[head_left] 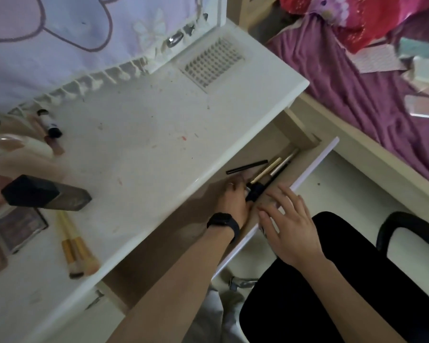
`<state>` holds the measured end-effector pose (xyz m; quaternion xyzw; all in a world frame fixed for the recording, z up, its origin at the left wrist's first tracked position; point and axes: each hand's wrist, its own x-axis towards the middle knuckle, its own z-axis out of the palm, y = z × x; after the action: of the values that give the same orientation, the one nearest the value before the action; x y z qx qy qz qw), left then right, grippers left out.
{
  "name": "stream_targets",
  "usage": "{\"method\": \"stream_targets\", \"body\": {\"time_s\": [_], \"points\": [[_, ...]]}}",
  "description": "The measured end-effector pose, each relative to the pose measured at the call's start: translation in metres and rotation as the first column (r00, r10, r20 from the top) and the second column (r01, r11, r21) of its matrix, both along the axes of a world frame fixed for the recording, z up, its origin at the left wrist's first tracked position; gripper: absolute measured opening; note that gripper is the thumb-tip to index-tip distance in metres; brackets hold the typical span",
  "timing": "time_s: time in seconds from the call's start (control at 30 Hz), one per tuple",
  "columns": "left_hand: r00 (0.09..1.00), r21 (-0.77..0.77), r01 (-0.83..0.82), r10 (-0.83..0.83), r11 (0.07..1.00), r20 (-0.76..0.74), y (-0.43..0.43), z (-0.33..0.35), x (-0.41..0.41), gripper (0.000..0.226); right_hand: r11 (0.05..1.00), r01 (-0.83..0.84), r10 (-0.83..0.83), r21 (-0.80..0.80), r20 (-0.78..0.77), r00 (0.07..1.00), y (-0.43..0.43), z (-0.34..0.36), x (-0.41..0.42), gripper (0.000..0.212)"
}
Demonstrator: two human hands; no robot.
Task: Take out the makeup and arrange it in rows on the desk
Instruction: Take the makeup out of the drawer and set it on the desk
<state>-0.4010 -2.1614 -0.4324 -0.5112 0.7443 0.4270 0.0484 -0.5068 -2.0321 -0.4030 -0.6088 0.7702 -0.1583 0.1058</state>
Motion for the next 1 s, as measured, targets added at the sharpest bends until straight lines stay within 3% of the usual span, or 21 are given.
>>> {"method": "stream_targets", "body": {"time_s": [0.07,0.23,0.33,0.47,0.57,0.67,0.8,0.97,1.0], "points": [[0.999,0.056,0.027,-0.028,0.998,0.018,-0.005,0.000,-0.002,0.041,1.000,-0.003,0.004,-0.023,0.017,1.000,0.000,-0.004,-0.001,0.038],[0.984,0.054,0.134,-0.140,0.989,0.110,-0.010,0.000,-0.002,0.011,0.998,0.029,-0.027,-0.055,0.035,0.999,-0.001,-0.003,0.004,0.031],[0.979,0.122,0.140,-0.156,0.983,0.132,-0.012,0.002,0.001,0.010,0.996,0.078,-0.078,-0.041,-0.007,0.997,-0.006,0.005,0.005,0.030],[0.987,0.261,0.126,-0.148,0.957,0.067,-0.013,0.009,0.017,0.019,0.978,0.133,-0.102,0.161,-0.187,0.977,-0.036,0.026,-0.006,0.029],[0.981,0.329,0.158,-0.186,0.931,0.054,-0.014,0.014,0.035,0.022,0.847,0.186,-0.079,0.497,-0.228,0.970,-0.086,0.046,-0.015,0.020],[0.984,0.369,0.150,-0.174,0.917,0.032,-0.011,0.019,0.053,0.021,0.728,0.213,0.022,0.652,-0.332,0.943,-0.129,0.043,-0.018,0.024],[0.998,0.401,0.065,-0.055,0.914,-0.038,-0.002,0.036,0.078,0.026,0.640,0.241,0.104,0.730,-0.392,0.914,-0.147,0.018,-0.016,0.040],[0.983,0.407,-0.020,0.092,0.913,-0.159,0.000,0.060,0.100,0.010,0.686,0.185,0.237,0.703,-0.457,0.857,-0.145,0.007,-0.015,0.038],[0.979,0.413,-0.037,0.115,0.910,-0.166,0.000,0.063,0.103,0.017,0.691,0.150,0.289,0.707,-0.460,0.839,-0.145,0.007,-0.016,0.035]]}}
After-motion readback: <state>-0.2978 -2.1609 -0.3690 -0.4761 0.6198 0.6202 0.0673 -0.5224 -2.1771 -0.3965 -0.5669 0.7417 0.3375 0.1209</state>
